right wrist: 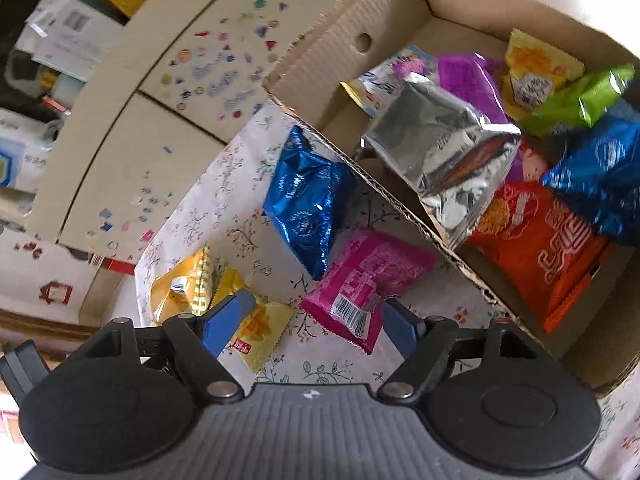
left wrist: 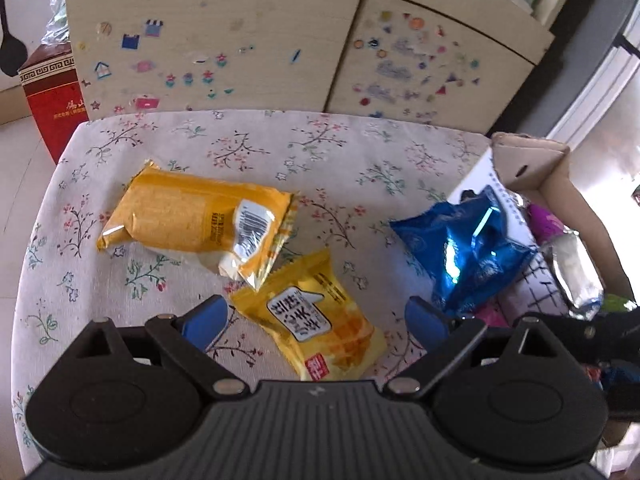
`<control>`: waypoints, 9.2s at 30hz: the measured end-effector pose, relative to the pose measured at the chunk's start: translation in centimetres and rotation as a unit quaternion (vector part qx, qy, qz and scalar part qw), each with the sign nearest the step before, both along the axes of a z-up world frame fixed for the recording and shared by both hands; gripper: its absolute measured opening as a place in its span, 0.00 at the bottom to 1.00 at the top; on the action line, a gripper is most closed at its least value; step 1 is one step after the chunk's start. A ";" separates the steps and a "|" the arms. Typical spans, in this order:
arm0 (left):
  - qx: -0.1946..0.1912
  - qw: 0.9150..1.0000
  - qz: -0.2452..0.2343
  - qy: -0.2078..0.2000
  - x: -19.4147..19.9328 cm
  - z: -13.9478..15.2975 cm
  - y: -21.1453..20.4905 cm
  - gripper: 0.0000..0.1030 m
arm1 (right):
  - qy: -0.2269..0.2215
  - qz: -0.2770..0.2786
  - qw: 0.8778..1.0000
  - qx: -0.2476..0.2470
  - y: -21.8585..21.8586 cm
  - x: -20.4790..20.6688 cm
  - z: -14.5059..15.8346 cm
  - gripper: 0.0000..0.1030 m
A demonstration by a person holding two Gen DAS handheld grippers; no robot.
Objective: Organize snacks
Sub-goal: 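Move left tool to yellow waffle bag while right tool approaches pink bag, then close left gripper on yellow waffle bag while right gripper grasps pink bag, then carry yellow waffle and pink bags over the cardboard box, then open both grippers to drop the bags into the box, then move left tool to large yellow bag while right tool approaches blue foil bag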
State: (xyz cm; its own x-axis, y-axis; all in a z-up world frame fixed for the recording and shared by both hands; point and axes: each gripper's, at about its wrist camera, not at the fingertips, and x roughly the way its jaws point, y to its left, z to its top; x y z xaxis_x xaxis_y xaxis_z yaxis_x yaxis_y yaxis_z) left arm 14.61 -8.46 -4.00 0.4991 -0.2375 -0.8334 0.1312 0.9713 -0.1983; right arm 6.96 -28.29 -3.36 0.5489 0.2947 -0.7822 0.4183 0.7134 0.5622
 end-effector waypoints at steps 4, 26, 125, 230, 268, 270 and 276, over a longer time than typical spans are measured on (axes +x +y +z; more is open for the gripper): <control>0.023 1.000 0.006 -0.008 0.6 -0.8 -0.4 0.93 | 0.011 -0.016 1.000 -0.016 0.6 0.5 -0.9 0.80; 0.089 0.995 -0.020 -0.033 -1.4 -2.2 3.0 0.80 | -0.002 0.046 0.991 -0.129 3.4 1.5 -3.2 0.49; 0.050 0.984 -0.123 -0.122 -4.6 3.5 0.9 0.43 | -0.128 0.184 0.950 -0.219 6.2 0.1 2.6 0.44; -0.031 0.997 0.039 -0.054 5.1 4.3 8.1 0.94 | -0.158 0.185 0.938 -0.247 4.1 5.9 1.7 0.80; 0.060 0.997 0.032 0.020 6.4 -1.9 7.8 0.95 | -0.117 0.137 0.957 -0.230 4.7 8.7 -0.4 0.80; 0.053 0.998 0.024 0.010 6.1 -1.6 8.1 0.95 | -0.125 0.148 0.949 -0.248 5.2 9.1 -0.8 0.80; 0.020 1.000 0.018 -0.006 6.1 -0.9 7.8 0.95 | -0.123 0.192 0.925 -0.303 7.6 9.8 -1.9 0.78</control>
State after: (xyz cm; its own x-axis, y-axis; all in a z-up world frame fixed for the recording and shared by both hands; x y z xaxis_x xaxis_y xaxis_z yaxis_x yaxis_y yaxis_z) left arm 20.76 -0.67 -4.93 0.5168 -0.1863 -0.8356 0.0987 0.9825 -0.1580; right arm 16.77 -20.70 -5.23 0.6786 0.0533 -0.7326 -0.0201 0.9983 0.0540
